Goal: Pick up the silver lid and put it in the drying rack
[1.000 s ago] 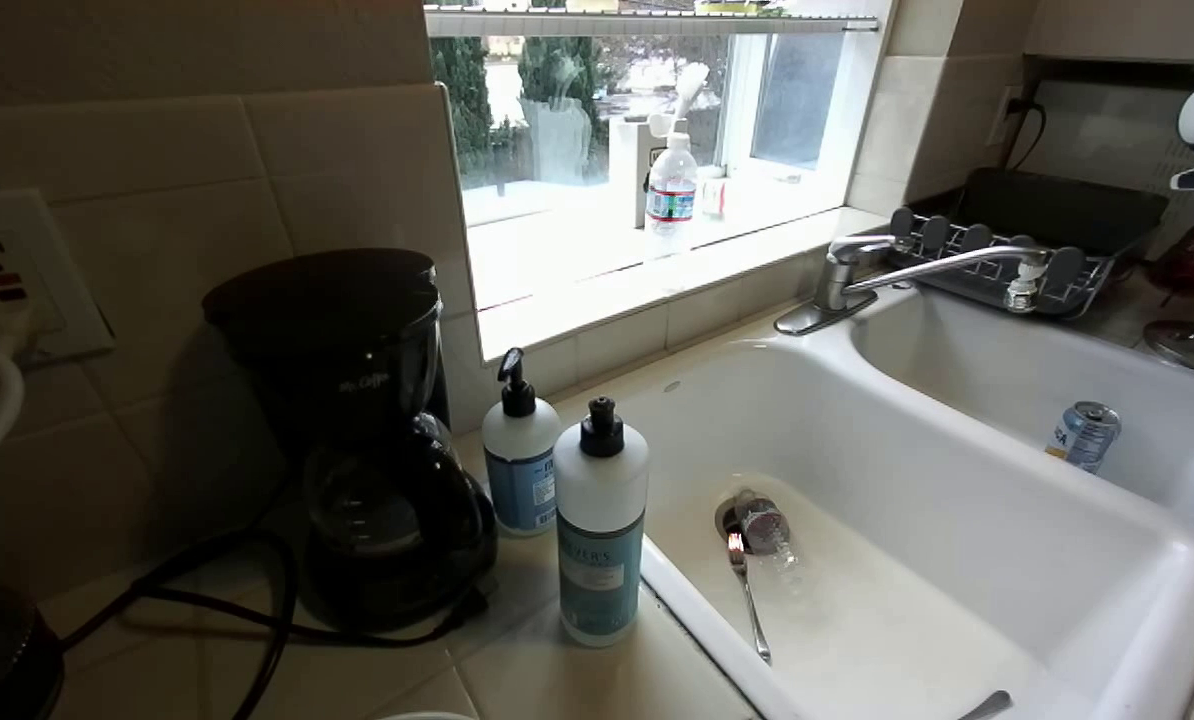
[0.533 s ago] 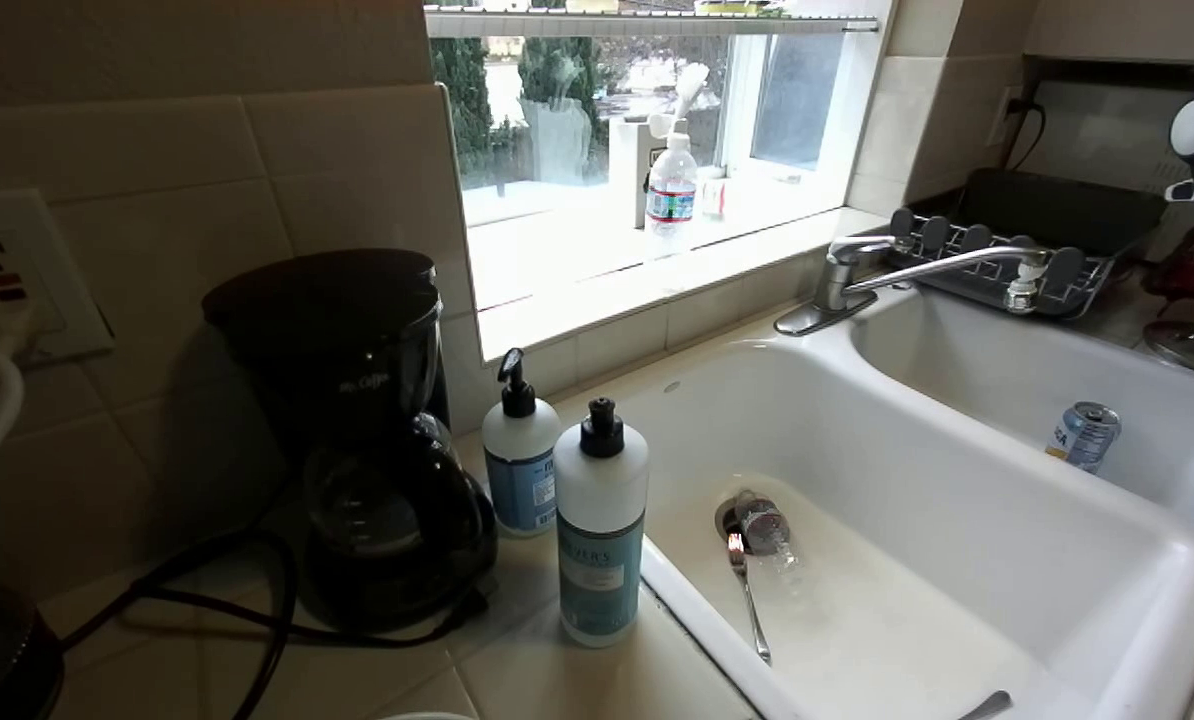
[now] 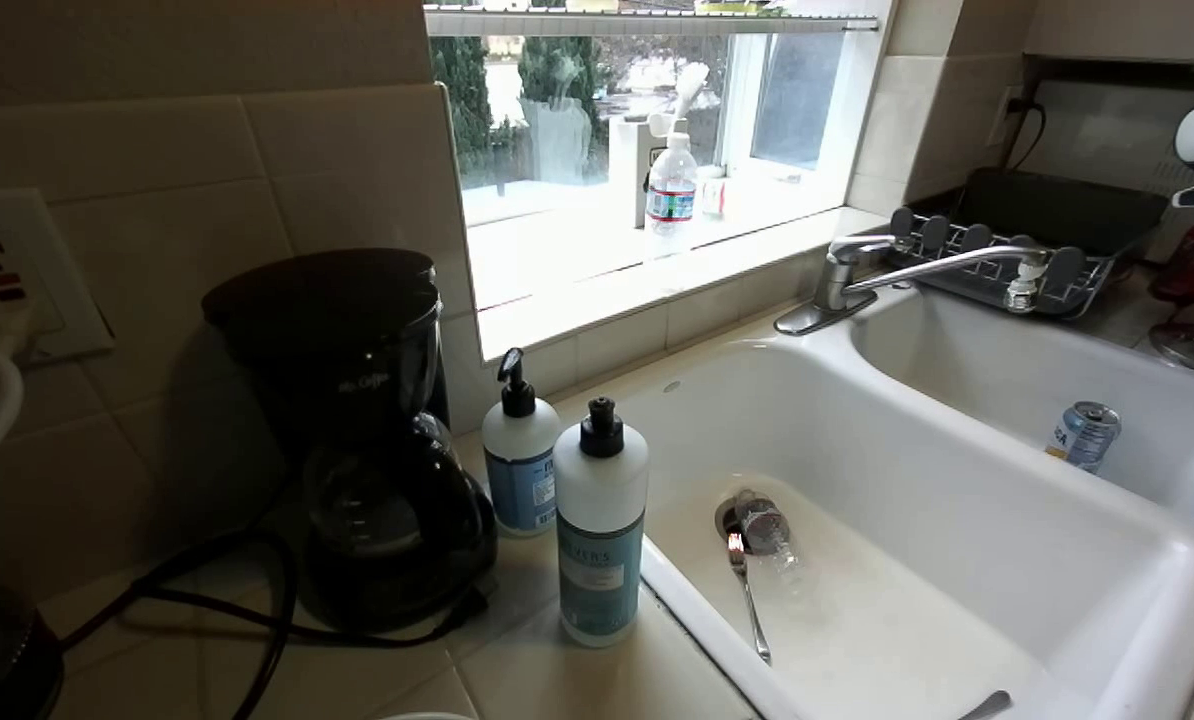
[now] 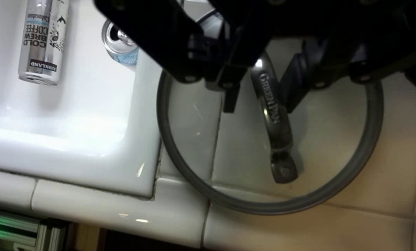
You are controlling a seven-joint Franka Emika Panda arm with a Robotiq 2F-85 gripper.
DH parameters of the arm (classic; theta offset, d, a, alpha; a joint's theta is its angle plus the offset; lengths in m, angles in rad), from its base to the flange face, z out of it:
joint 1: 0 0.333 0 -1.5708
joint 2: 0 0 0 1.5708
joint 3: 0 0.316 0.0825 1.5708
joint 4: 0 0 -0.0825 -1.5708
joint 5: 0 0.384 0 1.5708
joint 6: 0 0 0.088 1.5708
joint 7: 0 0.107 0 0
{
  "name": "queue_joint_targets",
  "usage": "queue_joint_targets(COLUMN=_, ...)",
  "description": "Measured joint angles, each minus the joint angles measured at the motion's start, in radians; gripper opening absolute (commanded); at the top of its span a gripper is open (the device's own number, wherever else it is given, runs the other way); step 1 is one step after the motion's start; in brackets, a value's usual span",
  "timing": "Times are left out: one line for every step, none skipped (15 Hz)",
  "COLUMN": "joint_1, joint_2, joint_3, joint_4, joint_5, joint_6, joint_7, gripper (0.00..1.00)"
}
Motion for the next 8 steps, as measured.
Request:
queue_joint_targets(joint_1=-0.001, joint_2=0.001, joint_3=0.0, joint_4=0.001, joint_5=0.0, joint_6=0.011, joint_7=0.001, gripper=0.03)
queue_joint_targets(joint_1=-0.001, joint_2=0.003, joint_3=0.0, joint_4=0.001, joint_5=0.0, joint_6=0.019, joint_7=0.001, gripper=0.05)
queue_joint_targets(joint_1=-0.002, joint_2=0.004, joint_3=0.0, joint_4=0.001, joint_5=0.0, joint_6=0.023, joint_7=0.003, gripper=0.13)
queue_joint_targets(joint_1=-0.002, joint_2=0.004, joint_3=0.001, joint_4=0.001, joint_5=-0.001, joint_6=0.023, joint_7=0.004, gripper=0.13)
queue_joint_targets(joint_1=-0.002, joint_2=0.004, joint_3=0.001, joint_4=0.001, joint_5=-0.001, joint_6=0.023, joint_7=0.005, gripper=0.05)
queue_joint_targets(joint_1=-0.002, joint_2=0.004, joint_3=0.001, joint_4=0.001, joint_5=-0.001, joint_6=0.023, joint_7=0.005, gripper=0.05)
queue_joint_targets(joint_1=-0.002, joint_2=0.004, joint_3=0.001, joint_4=0.001, joint_5=-0.001, joint_6=0.023, joint_7=0.008, gripper=0.05)
queue_joint_targets(joint_1=-0.002, joint_2=0.004, joint_3=0.002, joint_4=0.001, joint_5=-0.003, joint_6=0.023, joint_7=0.013, gripper=0.05)
